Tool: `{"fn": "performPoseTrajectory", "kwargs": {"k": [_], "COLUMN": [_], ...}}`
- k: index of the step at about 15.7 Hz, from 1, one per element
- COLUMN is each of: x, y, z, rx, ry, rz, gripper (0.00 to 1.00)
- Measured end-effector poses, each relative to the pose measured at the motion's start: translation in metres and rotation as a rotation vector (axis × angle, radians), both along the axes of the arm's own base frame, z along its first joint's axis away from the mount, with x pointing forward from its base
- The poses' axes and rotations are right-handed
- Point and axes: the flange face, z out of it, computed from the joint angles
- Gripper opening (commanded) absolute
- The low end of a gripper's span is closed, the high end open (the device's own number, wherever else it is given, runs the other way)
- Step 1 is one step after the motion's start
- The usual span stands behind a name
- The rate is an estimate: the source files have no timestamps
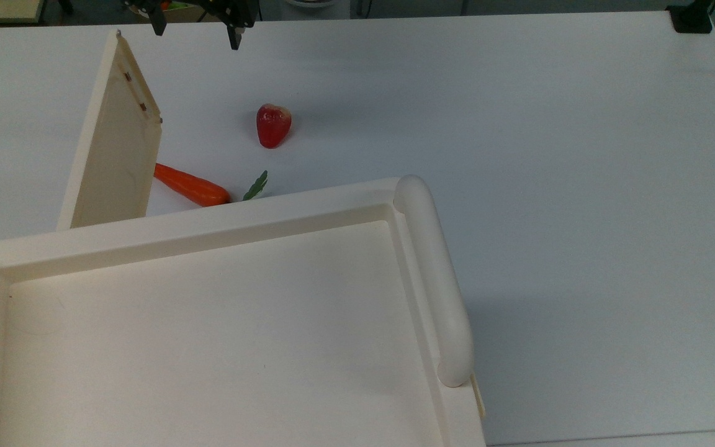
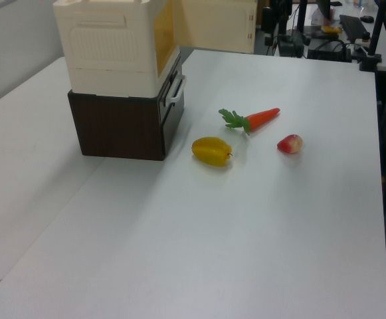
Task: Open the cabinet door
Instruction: 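Swing the gripped door outward on its hinge, then release the door and raise the gripper away from it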
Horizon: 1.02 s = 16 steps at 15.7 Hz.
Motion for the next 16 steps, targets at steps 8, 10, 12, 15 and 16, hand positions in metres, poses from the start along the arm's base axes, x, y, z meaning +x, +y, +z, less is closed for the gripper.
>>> {"fn": "performPoseTrajectory", "kwargs": {"k": [8,10,12,15,16], "x": [-0.023,-0.032,-0.04,-0.046,-0.047], "y": [-0.01,-0.019,-0.022,-0.031,-0.034], "z": [-0.023,-0.024,-0.022,-0.019,-0.018], "rx": [0.029,0.041,0.05,0.054,0.054], "ry": [0.06,0.056,0.05,0.043,0.042], "rz": [-0.011,-0.011,-0.011,-0.026,-0.033], "gripper": [1.0,1.0,1.0,1.0,1.0]}}
